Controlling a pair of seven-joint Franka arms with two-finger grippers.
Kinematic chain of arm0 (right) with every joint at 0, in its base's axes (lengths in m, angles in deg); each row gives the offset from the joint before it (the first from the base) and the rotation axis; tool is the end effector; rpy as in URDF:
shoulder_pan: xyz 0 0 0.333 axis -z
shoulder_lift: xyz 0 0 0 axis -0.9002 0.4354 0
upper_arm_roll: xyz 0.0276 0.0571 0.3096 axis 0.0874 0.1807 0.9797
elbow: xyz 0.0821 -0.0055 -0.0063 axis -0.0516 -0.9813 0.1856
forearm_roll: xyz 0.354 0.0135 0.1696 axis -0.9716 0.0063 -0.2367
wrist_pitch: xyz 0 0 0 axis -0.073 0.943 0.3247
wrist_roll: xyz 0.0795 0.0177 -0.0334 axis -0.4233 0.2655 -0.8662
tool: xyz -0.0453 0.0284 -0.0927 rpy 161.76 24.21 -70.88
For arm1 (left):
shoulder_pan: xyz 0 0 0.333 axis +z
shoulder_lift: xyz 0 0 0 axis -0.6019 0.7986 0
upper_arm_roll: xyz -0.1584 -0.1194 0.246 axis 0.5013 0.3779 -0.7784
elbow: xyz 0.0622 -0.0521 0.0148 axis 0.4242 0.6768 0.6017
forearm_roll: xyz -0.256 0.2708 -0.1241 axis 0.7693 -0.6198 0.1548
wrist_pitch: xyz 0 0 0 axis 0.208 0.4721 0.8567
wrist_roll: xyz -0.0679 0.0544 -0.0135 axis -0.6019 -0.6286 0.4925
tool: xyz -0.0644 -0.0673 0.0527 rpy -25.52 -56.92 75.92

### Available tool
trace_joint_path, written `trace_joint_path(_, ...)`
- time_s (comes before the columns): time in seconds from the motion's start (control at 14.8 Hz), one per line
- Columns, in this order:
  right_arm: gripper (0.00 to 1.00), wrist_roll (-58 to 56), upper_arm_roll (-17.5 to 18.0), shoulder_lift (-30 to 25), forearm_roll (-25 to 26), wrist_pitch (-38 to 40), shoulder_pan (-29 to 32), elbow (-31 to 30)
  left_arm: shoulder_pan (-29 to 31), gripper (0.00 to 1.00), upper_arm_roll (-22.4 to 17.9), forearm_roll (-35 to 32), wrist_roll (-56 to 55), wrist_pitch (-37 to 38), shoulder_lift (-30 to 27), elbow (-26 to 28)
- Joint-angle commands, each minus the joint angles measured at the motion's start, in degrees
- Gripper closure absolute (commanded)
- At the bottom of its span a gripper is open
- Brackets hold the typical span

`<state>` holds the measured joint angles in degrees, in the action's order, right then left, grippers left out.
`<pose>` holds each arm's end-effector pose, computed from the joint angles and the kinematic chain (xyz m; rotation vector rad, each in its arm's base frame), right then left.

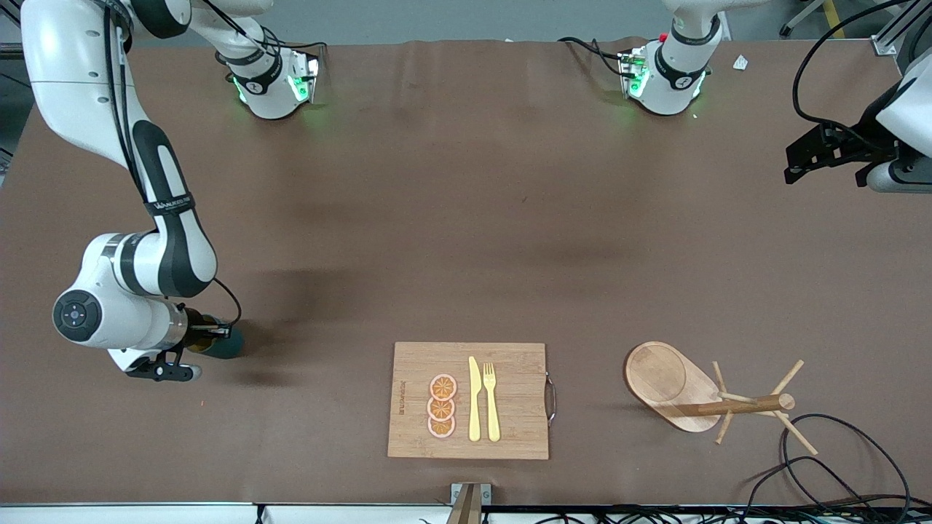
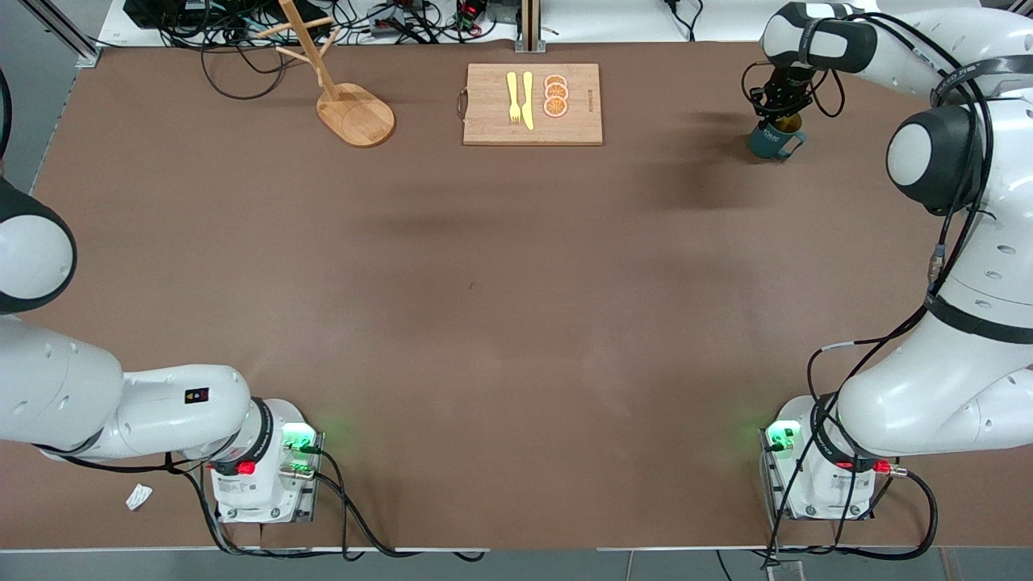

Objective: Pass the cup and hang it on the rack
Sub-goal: 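Reach the right gripper down and grasp the teal mug rim, then carry the teal mug with the right gripper toward the table middle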

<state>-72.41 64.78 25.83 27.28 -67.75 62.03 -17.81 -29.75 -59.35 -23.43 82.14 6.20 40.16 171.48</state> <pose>0.6884 -0.0006 0.2531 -3.1181 0.1347 0.1962 0.5466 -0.0619 0.6579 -3.1291 0.1204 0.0220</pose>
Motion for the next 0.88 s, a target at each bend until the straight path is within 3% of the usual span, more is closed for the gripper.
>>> trace_joint_path(0.0, 0.95, -0.41, 0.38, -0.05, -0.52, 0.58, 0.49, 0.64, -0.31, 0.00, 0.24, -0.58, 0.58, -0.90, 0.30, -0.55)
trace_joint_path(0.34, 0.97, -0.06, 0.73, -0.23, -0.79, 4.51, -2.49, 6.34, -0.31, 0.00, 0.33, -0.23, 0.58, -2.32, 0.22, -0.37)
trace_joint_path(0.61, 0.98, 3.00, 0.64, -0.49, -7.54, 10.67, -9.16, 10.65, -0.14, 0.00, 0.33, -0.32, 0.58, -2.32, 0.22, -0.28)
trace_joint_path(0.81, 0.98, 10.91, 0.73, -0.32, -8.08, 12.79, -15.57, 13.64, 0.30, 0.00, 0.24, -0.32, 1.36, -2.05, -0.14, -0.28)
